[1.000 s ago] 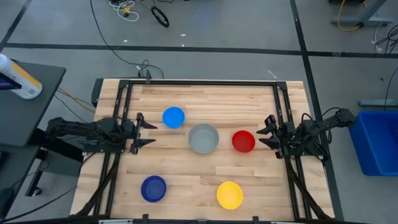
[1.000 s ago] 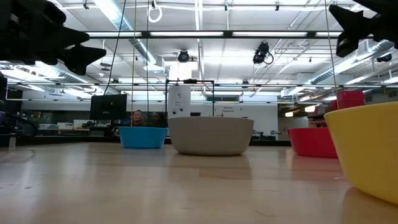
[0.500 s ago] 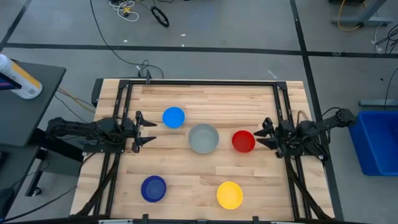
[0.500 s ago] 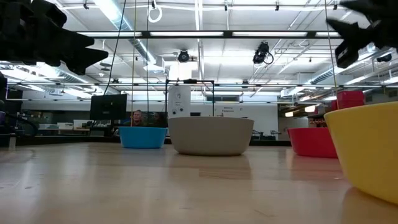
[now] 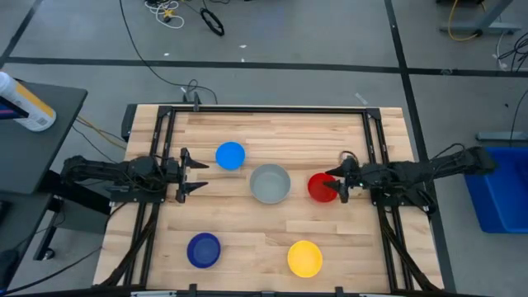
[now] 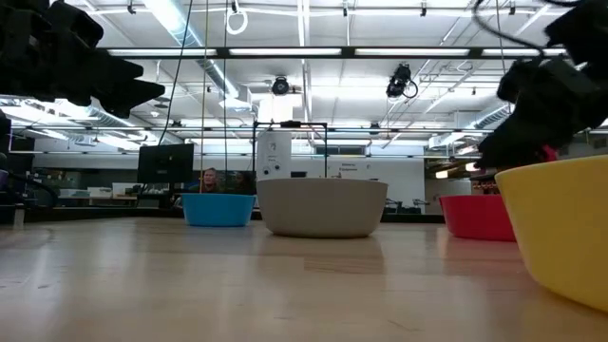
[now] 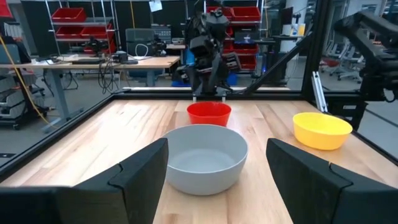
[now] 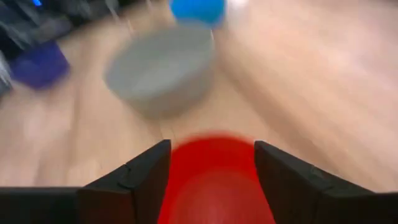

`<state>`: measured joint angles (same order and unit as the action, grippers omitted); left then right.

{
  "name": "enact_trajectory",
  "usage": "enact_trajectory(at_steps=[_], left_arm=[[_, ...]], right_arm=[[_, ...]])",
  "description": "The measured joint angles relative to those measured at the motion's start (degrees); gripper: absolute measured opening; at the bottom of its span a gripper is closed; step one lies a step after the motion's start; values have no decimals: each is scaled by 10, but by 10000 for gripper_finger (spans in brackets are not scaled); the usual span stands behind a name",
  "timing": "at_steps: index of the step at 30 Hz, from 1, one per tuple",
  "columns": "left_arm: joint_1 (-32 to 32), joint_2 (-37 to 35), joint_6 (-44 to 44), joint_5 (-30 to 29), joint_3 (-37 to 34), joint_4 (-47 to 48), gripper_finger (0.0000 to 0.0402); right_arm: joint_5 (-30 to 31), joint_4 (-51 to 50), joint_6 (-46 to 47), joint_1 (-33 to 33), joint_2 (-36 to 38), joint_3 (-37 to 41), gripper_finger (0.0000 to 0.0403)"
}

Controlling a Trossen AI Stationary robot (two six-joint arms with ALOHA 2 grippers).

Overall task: Nest bowls inside each other
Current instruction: Stack the red bowl on top of the grey bowl

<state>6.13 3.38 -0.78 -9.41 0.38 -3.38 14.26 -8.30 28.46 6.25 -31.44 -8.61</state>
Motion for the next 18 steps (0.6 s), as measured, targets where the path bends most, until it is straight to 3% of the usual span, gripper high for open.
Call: enact_trajectory(at_steps=[5, 10, 18], left_arm=[[0, 0, 2, 0, 0, 0, 277], [0, 0, 3, 0, 0, 0, 277], [0, 0, 4, 0, 0, 0, 277]], right_arm=[[-85, -129, 9, -60, -108, -99, 239], [-101, -205, -55, -107, -205, -178, 230], [-139, -258, -111, -187, -307, -211, 237]])
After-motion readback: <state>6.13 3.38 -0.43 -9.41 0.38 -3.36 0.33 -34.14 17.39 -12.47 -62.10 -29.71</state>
